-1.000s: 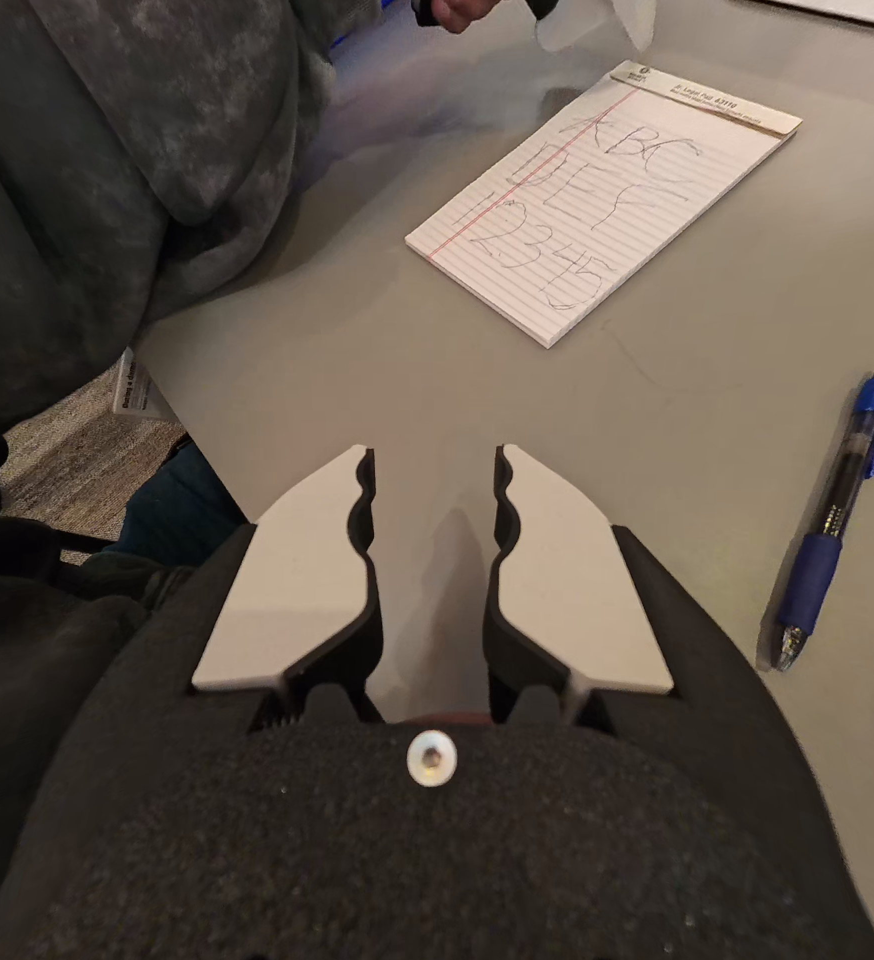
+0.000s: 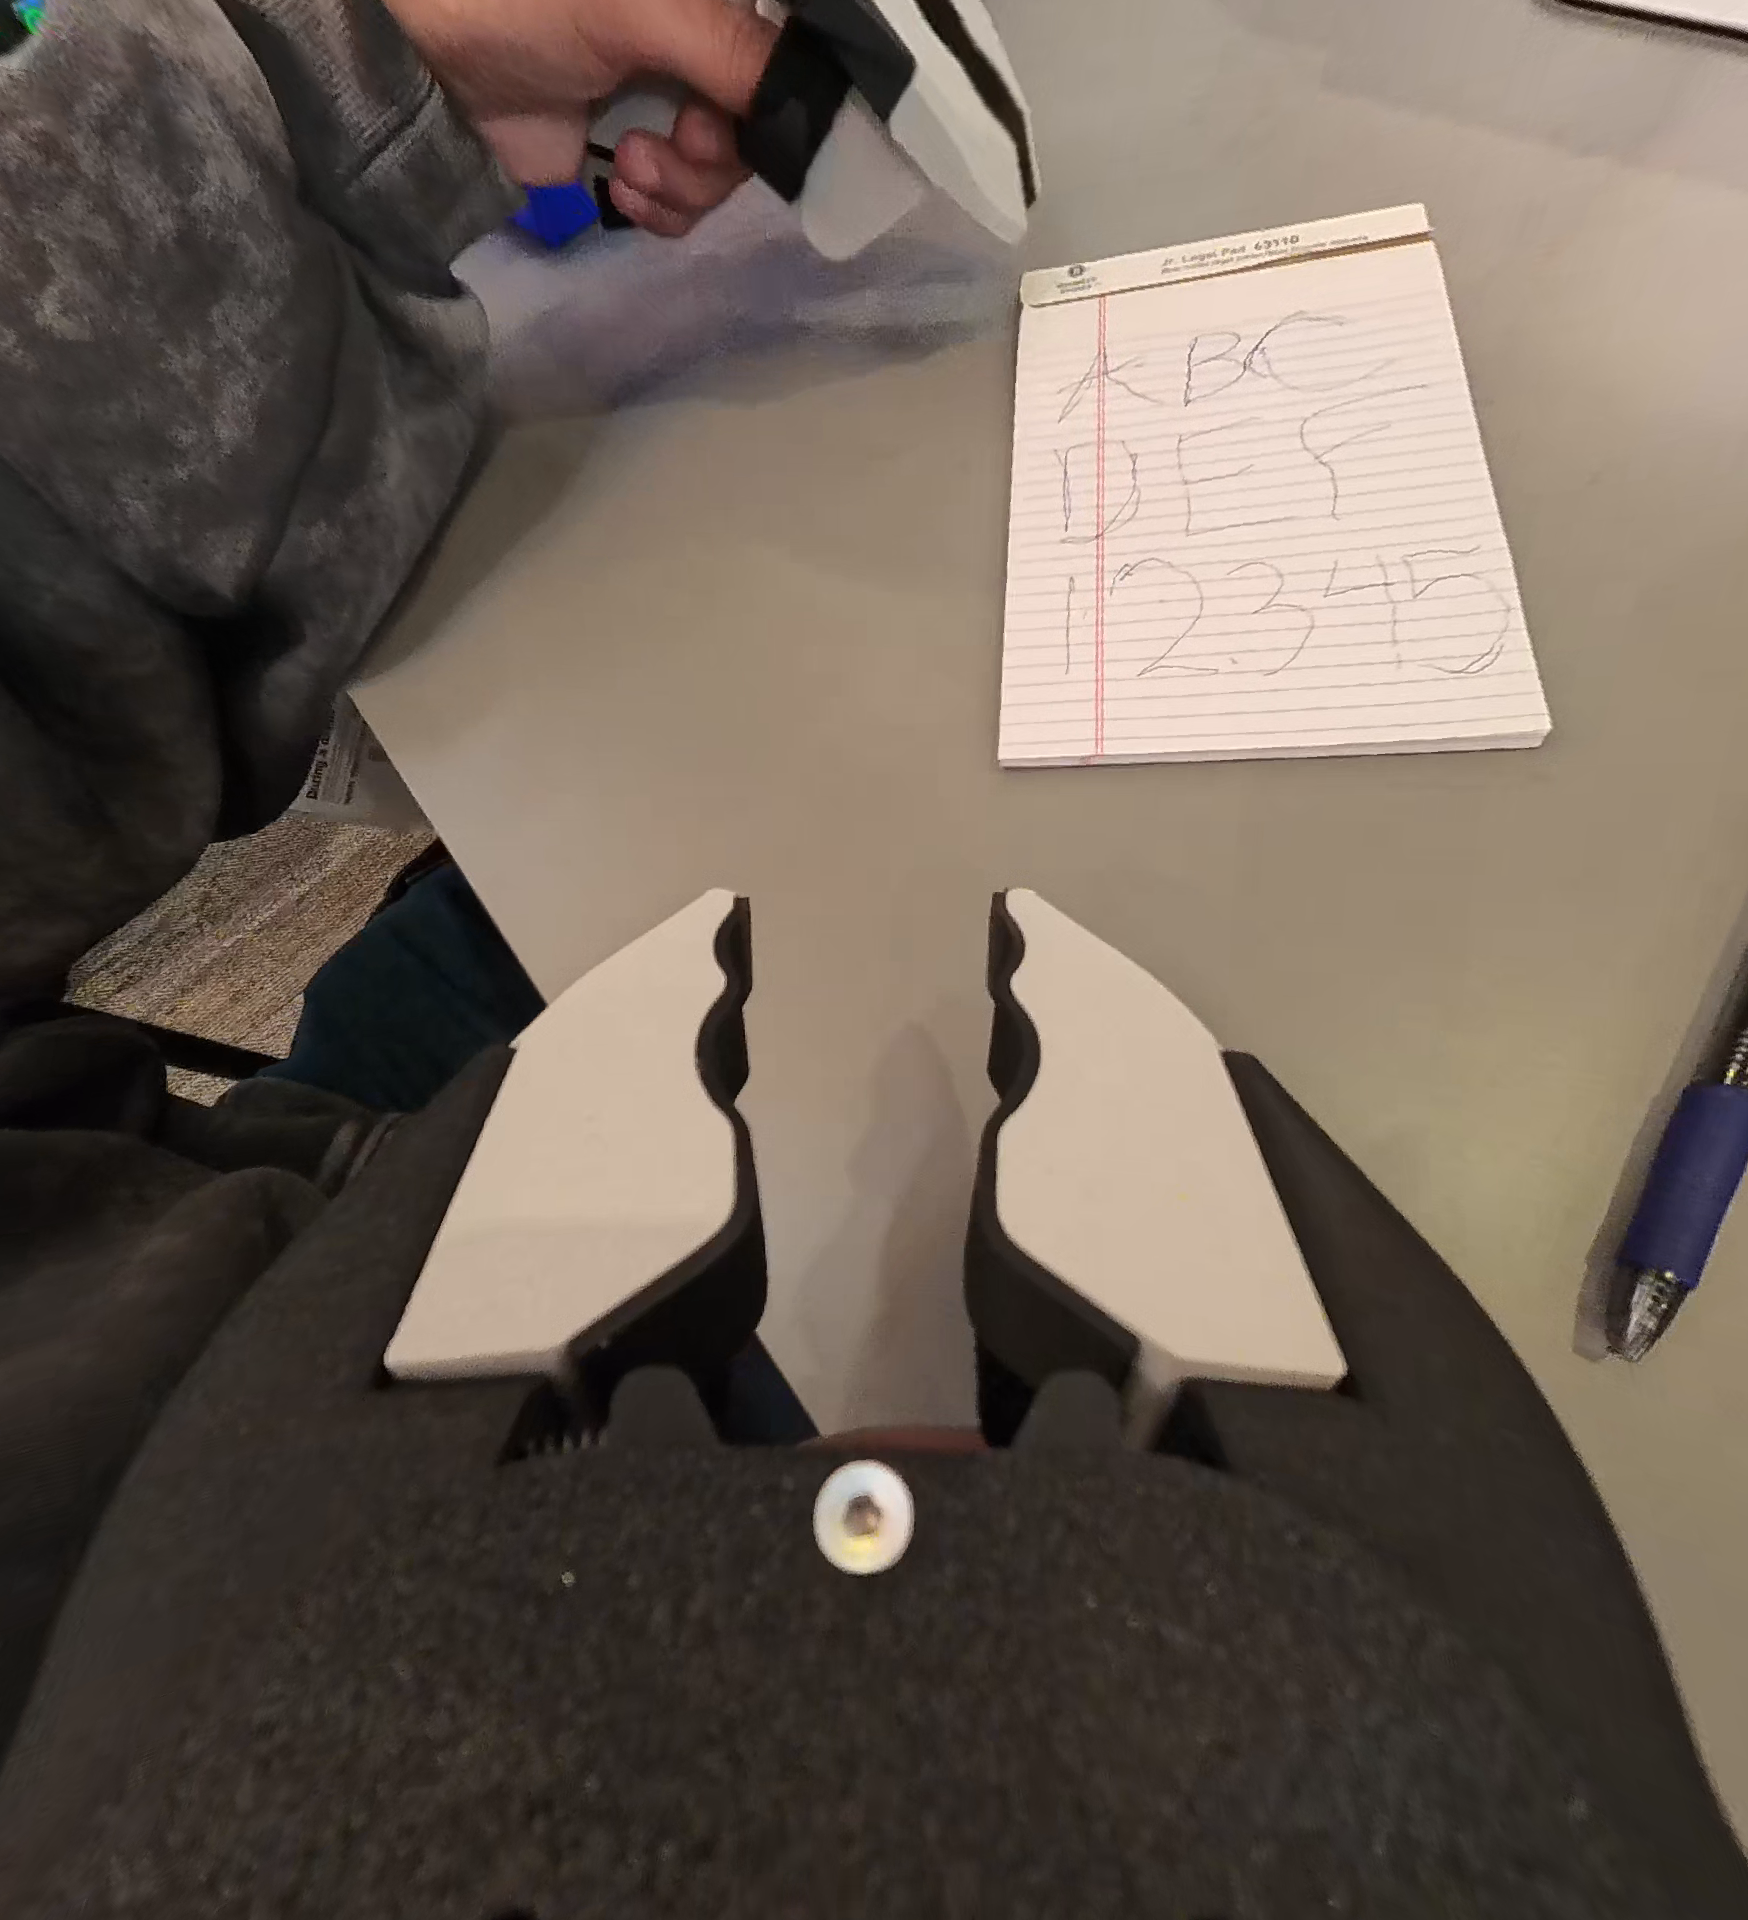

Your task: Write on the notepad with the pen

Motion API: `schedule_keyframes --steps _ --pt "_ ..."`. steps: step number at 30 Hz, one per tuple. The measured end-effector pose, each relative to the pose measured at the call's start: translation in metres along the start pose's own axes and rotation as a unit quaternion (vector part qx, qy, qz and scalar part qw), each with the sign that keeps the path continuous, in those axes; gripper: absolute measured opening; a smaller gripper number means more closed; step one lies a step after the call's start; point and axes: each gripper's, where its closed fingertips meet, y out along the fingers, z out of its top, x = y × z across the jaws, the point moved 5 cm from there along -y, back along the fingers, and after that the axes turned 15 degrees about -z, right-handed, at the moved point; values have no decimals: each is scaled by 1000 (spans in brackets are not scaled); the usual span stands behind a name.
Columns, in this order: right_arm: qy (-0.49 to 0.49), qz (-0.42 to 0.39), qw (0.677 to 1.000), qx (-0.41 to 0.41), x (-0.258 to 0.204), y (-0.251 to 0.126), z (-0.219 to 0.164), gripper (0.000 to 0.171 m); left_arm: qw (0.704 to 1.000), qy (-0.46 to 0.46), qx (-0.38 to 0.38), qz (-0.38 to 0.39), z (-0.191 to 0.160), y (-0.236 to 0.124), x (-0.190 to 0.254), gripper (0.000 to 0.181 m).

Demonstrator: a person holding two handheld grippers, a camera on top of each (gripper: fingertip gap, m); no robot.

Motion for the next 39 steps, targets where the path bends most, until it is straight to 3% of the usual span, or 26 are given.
schedule_keyframes --steps 9,18,24,31,35,39 --pt "-5 -3 1000 14 13 -5 -3 43 999 23 -35 -19 2 -5 4 23" --pt "-7 -9 1000 11 30 -3 -5 42 996 52 -68 -41 13 4 1 0" --pt "-17 -24 1000 -4 44 5 3 42 994 48 -94 -38 2 14 -8 0" --pt "-18 -57 996 -68 100 44 32 38 993 66 -98 -17 0 14 -7 0" --pt "-26 -31 991 -129 116 82 37 39 993 72 -91 -14 0 14 -7 0" --pt "-13 -28 990 -139 122 99 41 37 995 67 -63 -28 -2 14 -8 0"
